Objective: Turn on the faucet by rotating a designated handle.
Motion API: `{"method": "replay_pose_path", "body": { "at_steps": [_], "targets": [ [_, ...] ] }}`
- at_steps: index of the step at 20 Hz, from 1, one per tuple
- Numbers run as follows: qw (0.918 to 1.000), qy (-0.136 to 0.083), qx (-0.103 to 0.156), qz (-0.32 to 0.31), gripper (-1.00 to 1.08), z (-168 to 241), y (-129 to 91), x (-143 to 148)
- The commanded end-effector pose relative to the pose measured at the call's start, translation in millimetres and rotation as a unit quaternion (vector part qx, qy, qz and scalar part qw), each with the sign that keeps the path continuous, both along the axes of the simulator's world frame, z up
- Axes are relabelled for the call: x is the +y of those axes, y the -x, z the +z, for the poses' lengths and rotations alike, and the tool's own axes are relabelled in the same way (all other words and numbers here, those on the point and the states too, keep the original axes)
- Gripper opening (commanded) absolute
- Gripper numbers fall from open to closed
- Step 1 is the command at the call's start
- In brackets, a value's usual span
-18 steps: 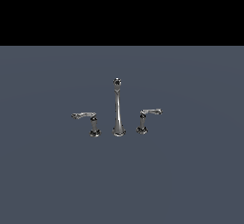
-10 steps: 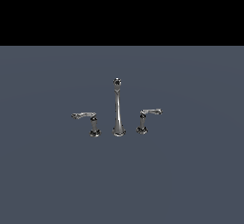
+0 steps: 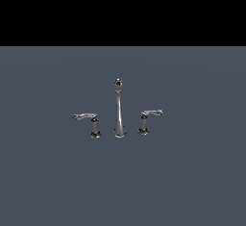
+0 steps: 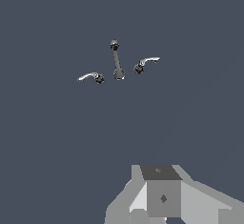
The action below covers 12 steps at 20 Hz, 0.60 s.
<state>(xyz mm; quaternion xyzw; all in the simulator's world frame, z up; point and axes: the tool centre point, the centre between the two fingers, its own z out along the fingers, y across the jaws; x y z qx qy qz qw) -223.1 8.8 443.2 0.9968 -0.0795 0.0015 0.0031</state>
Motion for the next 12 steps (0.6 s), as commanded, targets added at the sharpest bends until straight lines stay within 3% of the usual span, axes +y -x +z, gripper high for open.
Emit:
{"method": "replay_pose_path", "body": {
  "at_steps": [1, 6, 12],
  "targets": [
    [0.9996, 0.000, 0.000, -0.028, -1.00, -15, -10, 2],
    [0.9956, -0.001, 0.000, -0.094, -1.00, -52, -36, 4],
    [0.9844, -0.002, 0.000, -0.176, -1.00, -97, -69, 1]
  ]
}}
